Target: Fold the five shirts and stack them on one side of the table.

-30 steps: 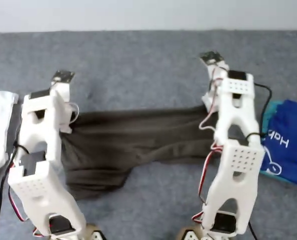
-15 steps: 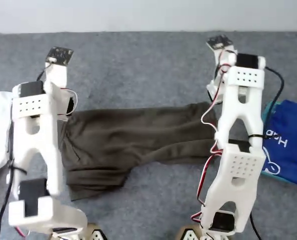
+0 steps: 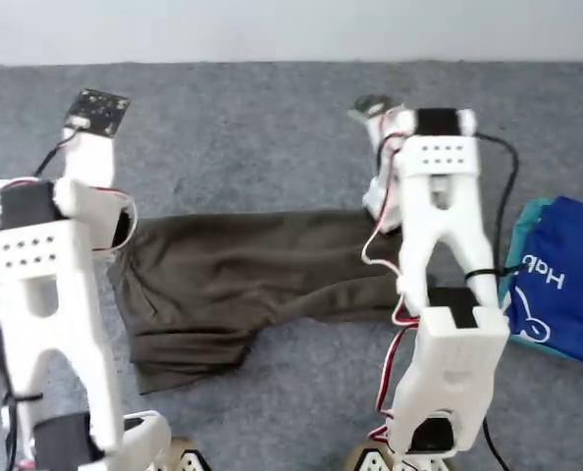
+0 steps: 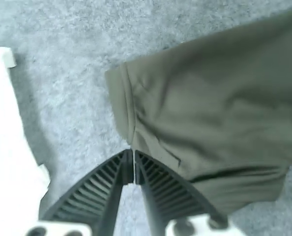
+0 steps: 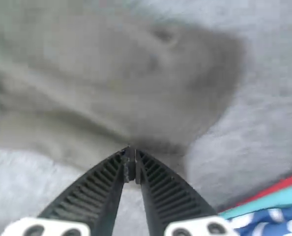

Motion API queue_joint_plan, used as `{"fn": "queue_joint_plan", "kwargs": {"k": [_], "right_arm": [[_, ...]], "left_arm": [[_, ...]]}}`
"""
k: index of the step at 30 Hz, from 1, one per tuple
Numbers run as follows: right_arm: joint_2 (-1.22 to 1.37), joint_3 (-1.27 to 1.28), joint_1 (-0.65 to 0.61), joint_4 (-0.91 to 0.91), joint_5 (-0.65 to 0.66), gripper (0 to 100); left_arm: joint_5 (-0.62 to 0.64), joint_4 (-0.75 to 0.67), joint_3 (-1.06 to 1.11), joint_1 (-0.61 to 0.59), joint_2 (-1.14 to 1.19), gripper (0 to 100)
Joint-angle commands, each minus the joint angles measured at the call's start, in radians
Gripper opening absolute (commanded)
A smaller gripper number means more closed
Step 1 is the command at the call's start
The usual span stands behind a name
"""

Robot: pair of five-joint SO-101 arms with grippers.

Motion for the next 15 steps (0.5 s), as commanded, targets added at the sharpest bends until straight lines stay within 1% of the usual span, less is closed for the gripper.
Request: {"fn": "queue_joint_plan", "kwargs": {"k": [1,3,9,13,15], "right_arm": [[-0.068,0.138,-0.050,0.038,-0.011,1.3],[-0.056,0.212,-0.053,0.016,-0.011,1.3],[-0.044,0.399,-0.001,-0.013,-0.005,1.1],[-0.081,0.404,0.010,0.036,-0.002,1.1],[-0.114,0.407,0.004,0.041,-0.002,1.1]], "left_arm": [[-0.014,0.032,-0.024,-0.075,-0.092,2],[-0.017,0.044,-0.024,-0.135,-0.115,2],[-0.097,0.081,-0.028,-0.318,-0.166,2],[-0.130,0.081,-0.028,-0.408,-0.190,2],[-0.140,0.092,-0.028,-0.434,-0.203,2]]}}
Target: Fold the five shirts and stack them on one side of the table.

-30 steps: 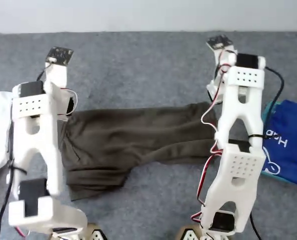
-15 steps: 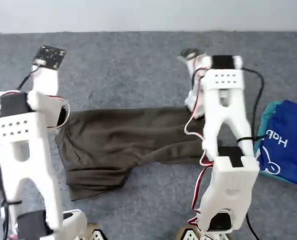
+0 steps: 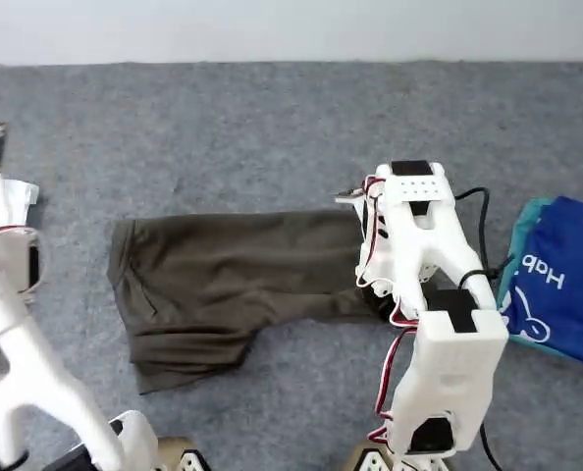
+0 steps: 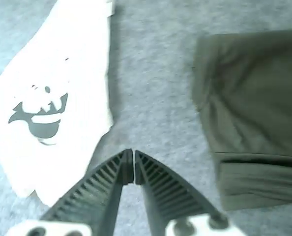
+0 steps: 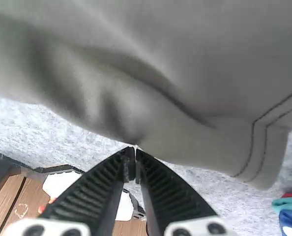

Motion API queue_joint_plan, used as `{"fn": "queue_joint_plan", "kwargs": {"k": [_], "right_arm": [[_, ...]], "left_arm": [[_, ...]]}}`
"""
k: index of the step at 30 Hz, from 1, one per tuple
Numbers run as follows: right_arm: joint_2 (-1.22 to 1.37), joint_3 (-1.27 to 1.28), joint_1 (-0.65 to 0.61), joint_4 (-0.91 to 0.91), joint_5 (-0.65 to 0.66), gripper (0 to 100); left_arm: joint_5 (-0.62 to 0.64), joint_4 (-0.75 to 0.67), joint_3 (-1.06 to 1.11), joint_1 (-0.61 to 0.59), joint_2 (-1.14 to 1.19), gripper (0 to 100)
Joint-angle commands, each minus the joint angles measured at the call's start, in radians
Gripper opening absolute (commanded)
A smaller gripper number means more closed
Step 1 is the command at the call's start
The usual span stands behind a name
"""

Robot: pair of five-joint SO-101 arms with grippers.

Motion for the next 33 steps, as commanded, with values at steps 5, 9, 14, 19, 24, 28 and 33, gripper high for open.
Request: {"fn": "queue_joint_plan", "kwargs": {"k": [5,9,14,19,24,28,33], "right_arm": [[-0.216,-0.037,-0.008,0.019,-0.009,1.3],[-0.220,-0.015,-0.030,-0.062,-0.011,1.4],[-0.119,0.149,-0.018,-0.162,-0.005,1.1],[-0.093,0.210,0.010,-0.091,-0.003,1.1],[-0.220,0.144,0.001,0.022,-0.002,1.1],[-0.352,0.055,-0.054,0.027,-0.009,1.3],[-0.343,0.078,-0.074,-0.166,-0.011,1.3]], "left_arm": [[-0.021,0.028,-0.027,-0.089,-0.078,2],[-0.021,0.028,-0.024,-0.095,-0.110,2],[-0.021,0.028,-0.024,-0.097,-0.115,2],[-0.021,0.028,-0.025,-0.098,-0.152,2],[-0.021,0.028,-0.022,-0.098,-0.229,2],[-0.021,0.028,0.018,-0.098,-0.269,2],[-0.021,0.028,0.076,-0.098,-0.341,2]]}}
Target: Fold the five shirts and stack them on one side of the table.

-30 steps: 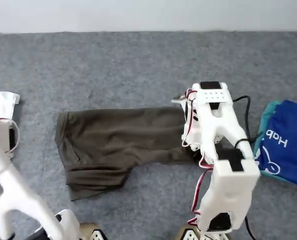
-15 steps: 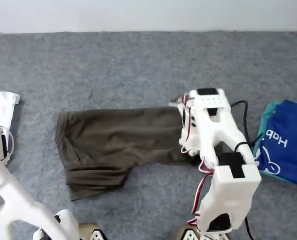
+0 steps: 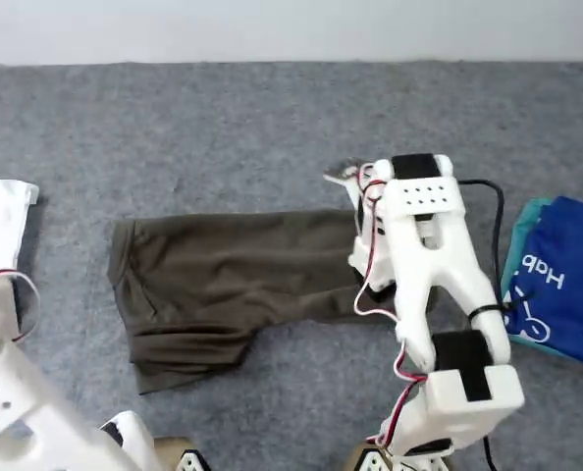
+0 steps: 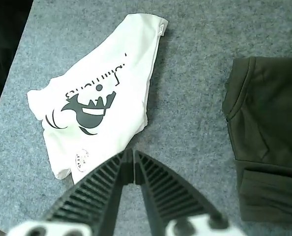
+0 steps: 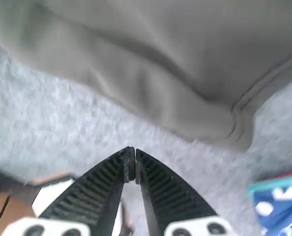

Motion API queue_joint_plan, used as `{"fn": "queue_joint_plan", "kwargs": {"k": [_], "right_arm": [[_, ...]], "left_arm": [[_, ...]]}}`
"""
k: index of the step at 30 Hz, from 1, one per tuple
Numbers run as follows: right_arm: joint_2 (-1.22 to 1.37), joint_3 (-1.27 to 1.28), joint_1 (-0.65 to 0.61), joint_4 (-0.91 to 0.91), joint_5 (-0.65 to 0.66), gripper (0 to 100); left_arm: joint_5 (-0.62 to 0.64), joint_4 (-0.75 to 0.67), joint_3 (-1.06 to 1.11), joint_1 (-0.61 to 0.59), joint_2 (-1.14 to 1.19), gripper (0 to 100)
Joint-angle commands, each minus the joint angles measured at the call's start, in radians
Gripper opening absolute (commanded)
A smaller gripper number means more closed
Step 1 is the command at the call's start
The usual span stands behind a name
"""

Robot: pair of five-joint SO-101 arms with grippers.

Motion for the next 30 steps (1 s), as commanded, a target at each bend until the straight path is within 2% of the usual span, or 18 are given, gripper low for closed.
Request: {"fn": "queue_joint_plan", "kwargs": {"k": [1,4,8,13,18,20,24,28,30], "right_arm": [[0.002,0.023,0.004,-0.154,-0.011,1.2],[0.102,0.109,0.016,-0.236,-0.009,1.1],[0.180,0.164,0.047,-0.200,-0.006,1.1],[0.116,0.164,0.099,-0.091,0.005,1.1],[-0.038,0.155,0.085,-0.054,0.046,1.1],[-0.101,0.132,0.059,-0.061,0.035,1.2],[-0.194,0.097,-0.030,-0.067,-0.015,1.3],[-0.231,0.121,-0.202,-0.068,-0.077,1.1],[-0.231,0.132,-0.300,-0.099,-0.092,1.1]], "left_arm": [[-0.012,0.018,0.015,-0.002,-0.060,2],[-0.012,0.018,0.031,-0.002,-0.095,2],[-0.012,0.018,0.064,-0.002,-0.123,2],[-0.012,0.018,0.093,-0.002,-0.133,2],[-0.011,0.018,0.093,-0.002,-0.129,2],[-0.008,0.018,0.093,-0.005,-0.129,2],[-0.006,0.018,0.088,-0.121,-0.132,2],[-0.020,0.018,0.094,-0.270,-0.124,2],[-0.069,0.017,0.113,-0.311,-0.124,2]]}}
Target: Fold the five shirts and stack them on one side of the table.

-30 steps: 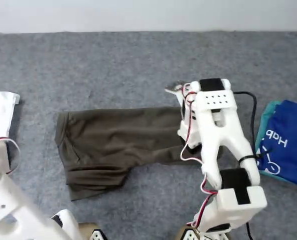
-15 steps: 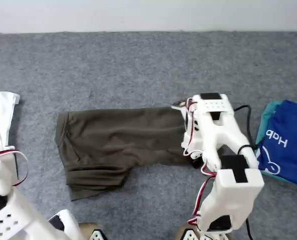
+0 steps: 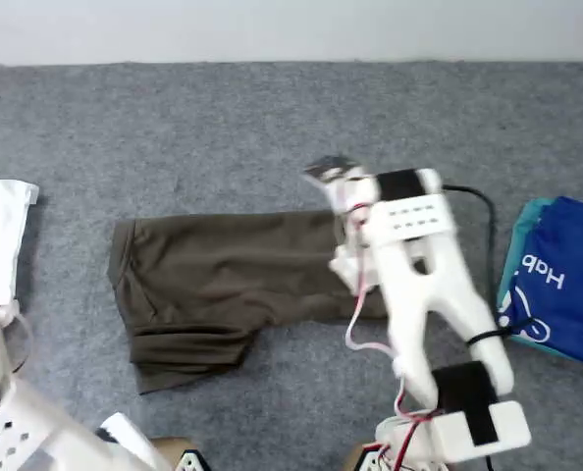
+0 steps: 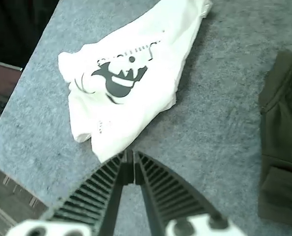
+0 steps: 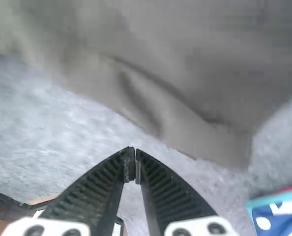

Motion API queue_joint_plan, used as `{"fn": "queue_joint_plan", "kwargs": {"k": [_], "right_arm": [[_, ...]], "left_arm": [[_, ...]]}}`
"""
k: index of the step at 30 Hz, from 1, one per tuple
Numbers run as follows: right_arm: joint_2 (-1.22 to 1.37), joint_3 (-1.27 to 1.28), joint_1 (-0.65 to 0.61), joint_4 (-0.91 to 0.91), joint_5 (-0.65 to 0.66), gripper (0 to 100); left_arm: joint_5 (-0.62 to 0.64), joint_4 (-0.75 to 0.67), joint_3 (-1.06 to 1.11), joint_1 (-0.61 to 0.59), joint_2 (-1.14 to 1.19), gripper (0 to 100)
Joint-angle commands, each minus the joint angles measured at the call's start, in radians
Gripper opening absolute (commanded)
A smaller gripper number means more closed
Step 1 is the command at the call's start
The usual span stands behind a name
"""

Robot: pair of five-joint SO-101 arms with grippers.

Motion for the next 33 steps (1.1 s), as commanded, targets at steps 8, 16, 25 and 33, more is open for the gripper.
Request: {"fn": "queue_joint_plan", "kwargs": {"k": [8,16,25,33], "right_arm": [[0.022,-0.014,-0.519,-0.168,-0.107,16.9],[0.254,-0.190,-0.694,-0.280,-0.107,6.4],[0.476,-0.342,-0.742,-0.335,-0.107,0.9],[0.501,-0.342,-0.832,-0.157,-0.101,0.9]], "left_arm": [[-0.078,0.017,0.081,-0.126,-0.002,2],[-0.078,0.017,0.081,-0.126,-0.005,2],[-0.078,0.017,0.081,-0.126,-0.006,2],[-0.078,0.017,0.076,-0.126,-0.006,2]]}}
